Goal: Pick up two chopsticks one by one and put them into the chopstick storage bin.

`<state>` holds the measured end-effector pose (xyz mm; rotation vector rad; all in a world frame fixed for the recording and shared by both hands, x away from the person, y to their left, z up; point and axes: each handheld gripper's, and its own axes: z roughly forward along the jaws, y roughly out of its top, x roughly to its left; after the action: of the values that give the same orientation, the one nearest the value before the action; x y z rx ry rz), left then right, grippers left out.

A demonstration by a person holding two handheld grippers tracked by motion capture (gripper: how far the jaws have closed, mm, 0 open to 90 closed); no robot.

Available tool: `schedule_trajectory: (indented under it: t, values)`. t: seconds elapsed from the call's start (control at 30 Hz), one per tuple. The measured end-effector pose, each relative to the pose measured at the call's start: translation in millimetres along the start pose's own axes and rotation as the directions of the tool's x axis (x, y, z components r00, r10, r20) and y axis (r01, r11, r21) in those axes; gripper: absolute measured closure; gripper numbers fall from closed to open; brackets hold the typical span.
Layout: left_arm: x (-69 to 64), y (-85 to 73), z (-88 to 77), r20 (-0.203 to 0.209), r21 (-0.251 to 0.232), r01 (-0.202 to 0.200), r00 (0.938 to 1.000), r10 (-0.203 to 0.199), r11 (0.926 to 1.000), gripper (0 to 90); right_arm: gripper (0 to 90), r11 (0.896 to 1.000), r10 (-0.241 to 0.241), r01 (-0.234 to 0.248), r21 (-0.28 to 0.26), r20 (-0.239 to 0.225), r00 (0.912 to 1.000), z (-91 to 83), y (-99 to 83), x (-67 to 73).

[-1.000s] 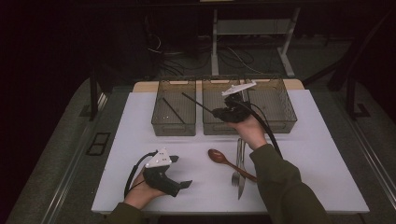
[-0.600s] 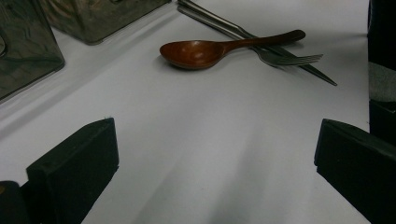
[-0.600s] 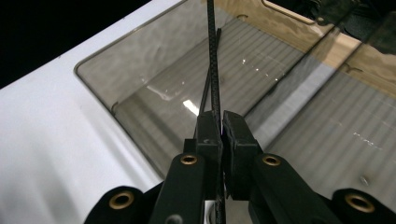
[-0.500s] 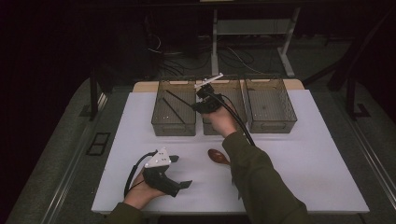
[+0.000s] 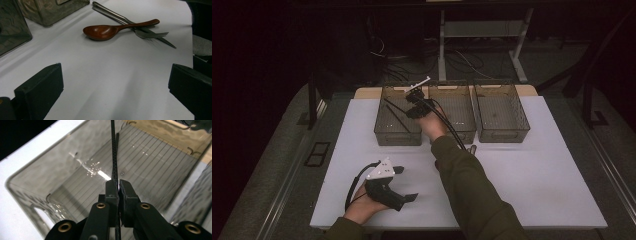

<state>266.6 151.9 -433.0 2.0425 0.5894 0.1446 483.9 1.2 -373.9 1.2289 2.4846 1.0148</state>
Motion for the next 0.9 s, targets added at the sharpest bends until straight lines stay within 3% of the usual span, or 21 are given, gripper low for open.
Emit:
schedule_trajectory:
  t: [0.13, 0.33, 0.53, 0.6, 0.9]
  values:
    - [-0.6, 0.6, 0.3, 0.004, 0.003, -0.003, 1.0, 0.003, 1.0, 0.0, 85.1, 1.0, 0.006, -0.006, 0.016, 0.003, 1.0, 10.2, 1.4, 2.4]
    - [0.4, -0.1, -0.2, 0.004, 0.0, -0.003, 1.0, 0.003, 1.0, 0.0, 67.6, 1.0, -0.017, 0.017, -0.006, 0.012, 0.9998, 4.9, 2.6, 5.8]
    - [1.0, -0.7, -0.5, 0.0, 0.001, -0.005, 1.0, 0.005, 1.0, 0.0, 53.3, 0.998, -0.051, 0.051, -0.04, -0.018, 0.9985, -19.0, -2.1, 4.0]
    - [1.7, -0.7, -0.5, -0.003, 0.002, -0.014, 0.9999, 0.014, 0.9999, 0.0, 50.2, 0.997, -0.051, 0.048, -0.057, -0.055, 0.9972, -29.2, -5.5, 1.5]
    - [3.2, -1.5, -1.4, -0.002, 0.013, -0.013, 0.9999, 0.013, 0.9998, 0.0, 42.0, 0.991, -0.083, 0.068, -0.111, -0.137, 0.9871, -66.2, -29.7, -10.4]
